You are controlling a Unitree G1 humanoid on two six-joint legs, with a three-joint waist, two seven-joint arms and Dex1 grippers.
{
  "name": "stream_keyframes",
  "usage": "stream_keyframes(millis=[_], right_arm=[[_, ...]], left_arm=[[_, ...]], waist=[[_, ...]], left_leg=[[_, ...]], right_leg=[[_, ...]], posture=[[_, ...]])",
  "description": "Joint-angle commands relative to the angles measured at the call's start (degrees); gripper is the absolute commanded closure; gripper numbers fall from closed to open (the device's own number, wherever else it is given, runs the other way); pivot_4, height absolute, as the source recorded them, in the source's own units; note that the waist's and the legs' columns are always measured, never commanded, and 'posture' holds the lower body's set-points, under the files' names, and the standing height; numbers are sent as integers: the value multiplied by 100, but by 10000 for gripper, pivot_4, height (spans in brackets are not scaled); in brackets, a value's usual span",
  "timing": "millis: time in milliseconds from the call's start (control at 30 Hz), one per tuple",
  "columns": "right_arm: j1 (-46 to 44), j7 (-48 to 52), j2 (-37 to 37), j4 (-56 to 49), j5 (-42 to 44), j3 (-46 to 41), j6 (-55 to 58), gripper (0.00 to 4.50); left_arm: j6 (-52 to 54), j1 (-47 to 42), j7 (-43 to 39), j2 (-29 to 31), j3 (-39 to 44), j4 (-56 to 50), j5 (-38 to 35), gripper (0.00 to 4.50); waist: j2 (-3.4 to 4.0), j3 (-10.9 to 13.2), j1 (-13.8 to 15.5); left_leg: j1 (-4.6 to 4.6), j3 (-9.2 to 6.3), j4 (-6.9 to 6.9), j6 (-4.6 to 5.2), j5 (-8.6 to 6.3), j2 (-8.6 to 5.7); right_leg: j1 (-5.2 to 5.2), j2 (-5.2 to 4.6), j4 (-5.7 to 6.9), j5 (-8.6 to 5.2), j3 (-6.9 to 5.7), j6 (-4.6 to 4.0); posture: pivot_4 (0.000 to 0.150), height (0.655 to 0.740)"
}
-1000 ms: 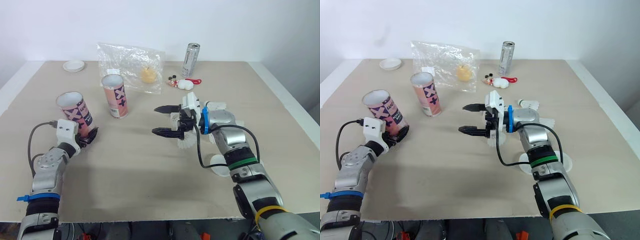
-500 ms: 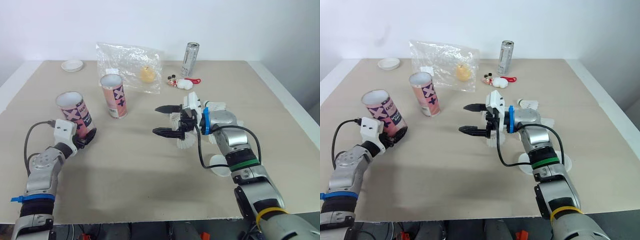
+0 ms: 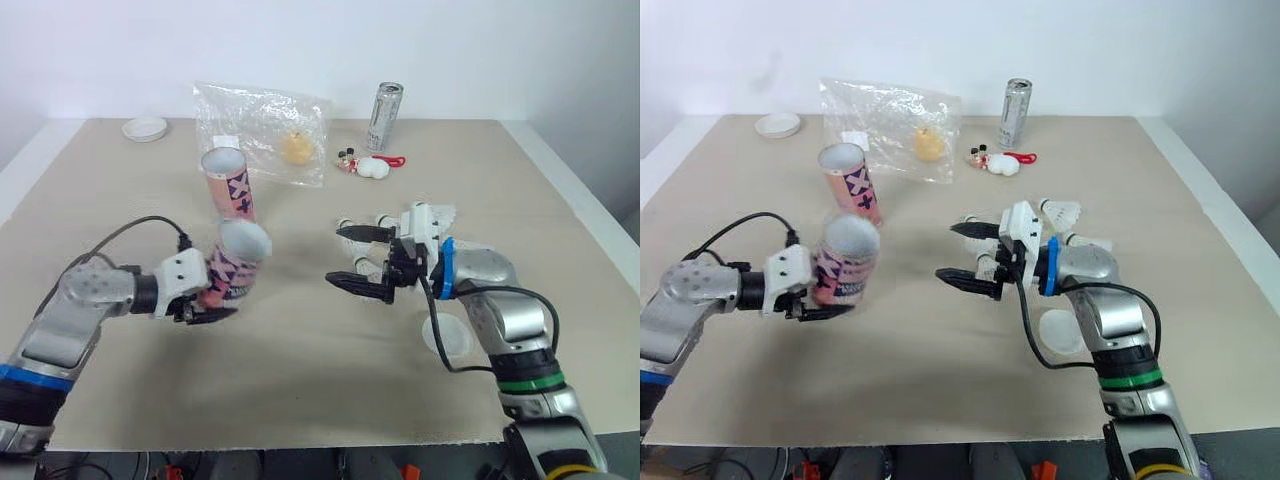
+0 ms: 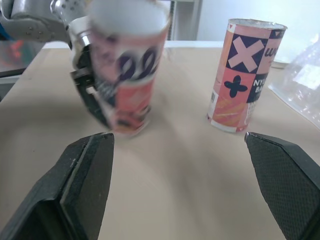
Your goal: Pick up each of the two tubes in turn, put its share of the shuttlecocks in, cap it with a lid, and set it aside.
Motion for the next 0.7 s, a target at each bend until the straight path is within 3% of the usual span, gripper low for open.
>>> stream_keyframes(millis=[33,200,367,700], right_arm=[[359,-485,-156,-1018,269,-314,396,0],[1274,-900,-634,-2454,1194,-738,1582,0],[1824,-1544,-834,-3094,1799,-970,2399,0],[2263,-3223,-262,-3225,1443,-625,2872,0]], left_arm=[[165,-579,-502,64,-444,-206,198,11824],[422,-1407,-1211,75,-998,27,406,11824],[406,-1711,-1493,14,-1202,352,561,11824],[383,-1889,-1704,-133,-1476,450,849,11824]], waist=[[-1,1,17],[-2,6,6],[-2,7,-27],[-9,10,-10]], left_leg=[[-2,-2,2,0,0,-2],[-10,-2,7,4,-3,-3],[-4,-4,7,16,-10,2],[-6,-6,21,17,-9,1]], right_leg=[[2,-1,0,-2,0,3],[-2,0,0,-4,2,5],[0,6,1,-8,2,0],[3,4,4,-9,3,-7]], posture=[[1500,7400],[1500,7400],[1500,7400],[1500,7400]])
